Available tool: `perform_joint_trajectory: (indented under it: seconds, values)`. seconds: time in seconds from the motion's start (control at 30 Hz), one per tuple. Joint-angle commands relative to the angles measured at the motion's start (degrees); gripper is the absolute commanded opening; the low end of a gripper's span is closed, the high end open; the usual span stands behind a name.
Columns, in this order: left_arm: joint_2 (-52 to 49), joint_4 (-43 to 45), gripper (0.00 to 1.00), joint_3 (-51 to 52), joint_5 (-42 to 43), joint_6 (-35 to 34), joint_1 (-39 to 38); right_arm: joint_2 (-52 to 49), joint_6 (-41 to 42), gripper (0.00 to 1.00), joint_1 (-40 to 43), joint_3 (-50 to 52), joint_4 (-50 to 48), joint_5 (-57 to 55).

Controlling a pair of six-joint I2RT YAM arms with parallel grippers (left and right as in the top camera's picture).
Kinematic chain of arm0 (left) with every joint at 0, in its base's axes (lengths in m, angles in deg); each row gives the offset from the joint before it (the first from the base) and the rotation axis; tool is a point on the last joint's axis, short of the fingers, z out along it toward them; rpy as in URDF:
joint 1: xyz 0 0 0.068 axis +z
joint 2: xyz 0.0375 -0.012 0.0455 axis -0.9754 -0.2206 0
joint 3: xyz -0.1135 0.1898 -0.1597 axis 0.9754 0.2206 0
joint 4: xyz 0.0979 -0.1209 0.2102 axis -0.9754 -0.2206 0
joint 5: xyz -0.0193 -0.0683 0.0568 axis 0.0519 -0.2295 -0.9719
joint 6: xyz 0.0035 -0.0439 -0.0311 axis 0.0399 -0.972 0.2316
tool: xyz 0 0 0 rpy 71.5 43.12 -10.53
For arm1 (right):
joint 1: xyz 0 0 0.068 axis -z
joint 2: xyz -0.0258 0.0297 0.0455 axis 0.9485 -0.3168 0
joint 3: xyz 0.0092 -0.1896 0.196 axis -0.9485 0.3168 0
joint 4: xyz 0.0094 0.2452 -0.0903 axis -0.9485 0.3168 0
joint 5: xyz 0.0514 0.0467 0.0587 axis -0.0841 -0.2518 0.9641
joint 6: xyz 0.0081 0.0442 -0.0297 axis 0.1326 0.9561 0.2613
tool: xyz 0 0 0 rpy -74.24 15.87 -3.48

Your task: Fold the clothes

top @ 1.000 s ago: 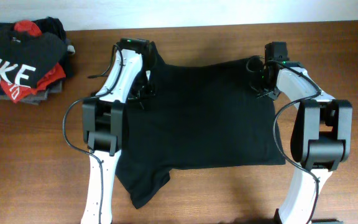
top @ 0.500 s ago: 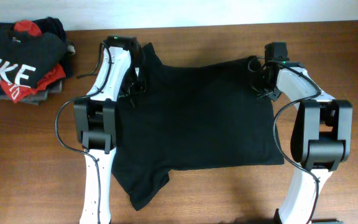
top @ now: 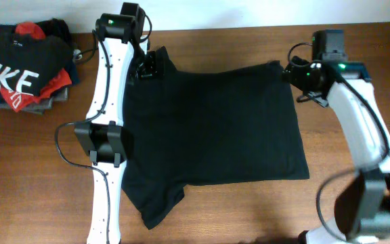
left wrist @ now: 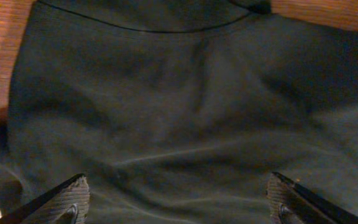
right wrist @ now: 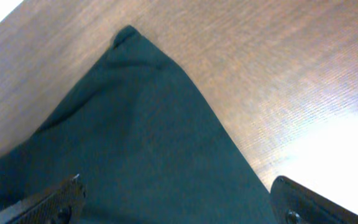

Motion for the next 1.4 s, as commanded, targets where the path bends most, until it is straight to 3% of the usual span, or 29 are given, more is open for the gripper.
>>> perform_joint_trajectory:
  seconds: [0.0,0.03,0.07,0.3,0.43,0.47,0.6,0.77,1.1,1.37]
  values:
    - [2.8,-0.2,0.89,-0.6,2.5,0.5,0.2,5.3,-1.3,0.99,0.2,-0.2,3.3,-0.5]
    - [4.2,-0.2,0.89,-0.6,2.5,0.6,0.2,6.7,-1.3,0.99,0.2,-0.2,4.4,-0.5]
    - [6.6,-0.2,0.83,-0.6,2.5,1.1,0.2,8.5,-1.3,0.99,0.2,-0.2,6.1,-0.5]
    - [21.8,-0.2,0.84,4.2,1.2,2.5,-0.2,11.7,-1.3,0.99,0.2,-0.2,14.8,-0.5]
    - [33.9,-0.2,0.87,18.4,-3.0,1.7,-1.0,11.4,-1.2,0.99,0.2,-0.2,16.9,-0.5]
    - [36.5,-0.2,0.92,21.9,-3.9,0.6,-1.0,11.4,-1.2,0.99,0.2,-0.2,16.9,-0.5]
    - [47.2,0.0,0.95,37.0,-9.7,-8.0,-1.0,11.4,-0.8,0.99,0.2,-0.2,15.9,0.9]
    - [59.3,4.5,0.98,55.2,-9.7,-15.3,-1.6,11.4,-0.8,0.99,0.2,-0.2,13.4,5.7]
    - [77.0,18.1,0.99,94.1,4.0,-26.7,-2.6,11.3,-0.8,0.99,0.2,-0.2,12.7,6.4]
    - [78.3,24.2,0.98,114.5,6.2,-35.7,-2.6,11.2,-0.8,0.99,0.1,-0.2,11.1,6.4]
